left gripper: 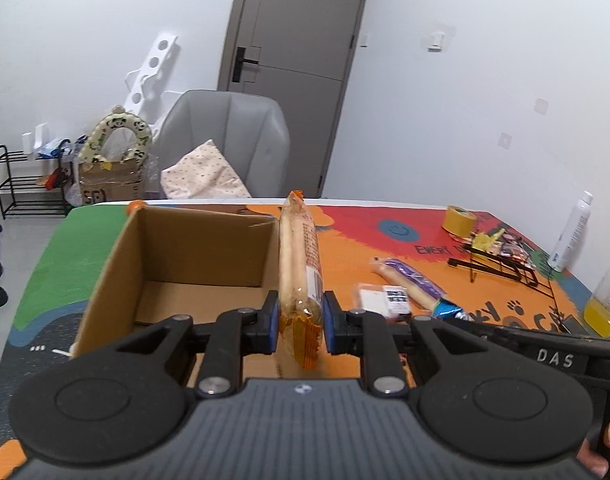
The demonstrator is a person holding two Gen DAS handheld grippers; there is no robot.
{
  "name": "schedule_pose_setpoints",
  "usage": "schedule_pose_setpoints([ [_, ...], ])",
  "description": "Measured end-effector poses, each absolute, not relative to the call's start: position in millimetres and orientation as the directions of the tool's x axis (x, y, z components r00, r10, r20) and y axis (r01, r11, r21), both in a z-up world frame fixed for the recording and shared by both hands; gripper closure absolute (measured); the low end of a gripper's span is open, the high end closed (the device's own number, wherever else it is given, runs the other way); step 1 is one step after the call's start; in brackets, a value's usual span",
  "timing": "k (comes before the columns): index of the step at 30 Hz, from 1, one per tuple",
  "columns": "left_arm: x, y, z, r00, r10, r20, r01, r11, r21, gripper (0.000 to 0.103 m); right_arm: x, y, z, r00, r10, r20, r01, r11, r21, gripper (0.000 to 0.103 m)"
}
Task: Organize snacks
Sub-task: 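Carry the bread roll and blue candy pack over the cardboard box with both tools, then open the left tool dropping the bread roll while the right tool drops the candy into the box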
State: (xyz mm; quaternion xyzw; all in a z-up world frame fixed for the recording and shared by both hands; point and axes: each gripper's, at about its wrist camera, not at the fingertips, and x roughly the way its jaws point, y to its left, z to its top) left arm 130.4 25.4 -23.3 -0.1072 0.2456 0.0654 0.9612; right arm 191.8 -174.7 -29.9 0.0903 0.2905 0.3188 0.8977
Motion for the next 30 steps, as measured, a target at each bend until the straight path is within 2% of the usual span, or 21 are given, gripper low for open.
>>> schedule_pose_setpoints([
  [22, 115, 101, -32, 0.843, 0.186, -0.504, -0.331, 0.919, -0.213, 0.082, 195, -101, -7, 0.599, 0.661, -0.452, -0.586, 0.746, 0.316, 0.074],
  [30, 103, 113, -26, 0.843, 0.197, -0.501, -0.353, 0.905, -0.238, 0.075, 191, -78, -3, 0.582, 0.676, -0.452, -0.607, 0.731, 0.311, 0.074],
])
